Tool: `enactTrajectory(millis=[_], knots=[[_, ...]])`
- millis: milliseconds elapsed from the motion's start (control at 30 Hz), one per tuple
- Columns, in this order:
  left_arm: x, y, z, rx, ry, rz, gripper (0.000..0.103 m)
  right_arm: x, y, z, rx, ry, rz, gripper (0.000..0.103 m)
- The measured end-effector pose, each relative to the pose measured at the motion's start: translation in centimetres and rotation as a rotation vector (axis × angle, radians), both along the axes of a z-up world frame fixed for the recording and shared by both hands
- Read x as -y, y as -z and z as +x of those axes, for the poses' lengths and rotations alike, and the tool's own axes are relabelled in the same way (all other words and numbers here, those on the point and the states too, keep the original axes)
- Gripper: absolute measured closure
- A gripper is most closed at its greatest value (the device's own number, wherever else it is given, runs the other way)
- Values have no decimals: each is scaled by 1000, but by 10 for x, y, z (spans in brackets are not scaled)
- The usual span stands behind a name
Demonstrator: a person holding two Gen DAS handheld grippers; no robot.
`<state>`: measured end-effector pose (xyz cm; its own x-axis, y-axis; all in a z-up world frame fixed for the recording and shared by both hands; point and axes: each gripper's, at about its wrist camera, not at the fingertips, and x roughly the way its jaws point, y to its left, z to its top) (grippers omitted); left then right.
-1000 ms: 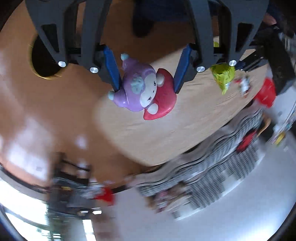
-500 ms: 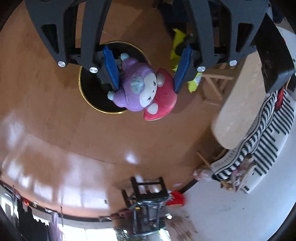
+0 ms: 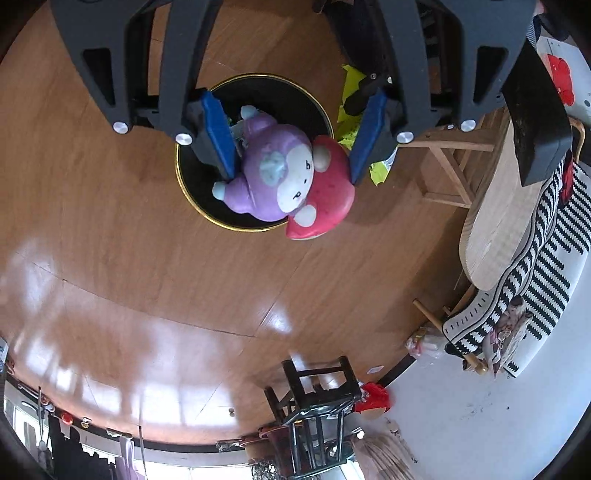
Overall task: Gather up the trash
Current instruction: 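Carry the toy and snack bag to the black bin and open both tools, then grasp the red ribbon with the right tool while the left tool grasps the white tissue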
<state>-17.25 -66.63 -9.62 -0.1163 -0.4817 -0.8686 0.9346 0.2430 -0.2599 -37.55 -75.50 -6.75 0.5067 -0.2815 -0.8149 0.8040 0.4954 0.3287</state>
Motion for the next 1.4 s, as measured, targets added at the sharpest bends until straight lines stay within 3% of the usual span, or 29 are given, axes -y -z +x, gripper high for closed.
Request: enactTrajectory(millis=[100, 200, 367, 433, 767, 967, 1100, 1167, 1400], knots=[[4, 2, -3, -4, 8, 8, 55, 2, -1, -3, -2, 15, 5, 37], [5, 2, -5, 8, 2, 17, 37, 3, -2, -5, -2, 27, 11, 35], [4, 0, -7, 16, 11, 11, 31, 2, -3, -5, -2, 30, 12, 32], [2, -2, -6, 17, 6, 9, 25, 2, -5, -3, -7, 27, 6, 21], [-10, -10, 4, 32, -30, 3, 21, -3, -15, 5, -13, 16, -6, 19], [-45, -48, 35, 22, -95, -26, 19, -23, -46, 24, 34, -33, -51, 16], [-105, -90, 88, 36, -206, -115, 16, -48, -75, 63, 70, -114, -87, 15], [-154, -111, 125, 63, -313, -151, 16, -73, -89, 100, 80, -201, -108, 15], [-364, -143, 221, 176, -664, -172, 13, -195, -121, 236, 115, -522, -143, 15]])
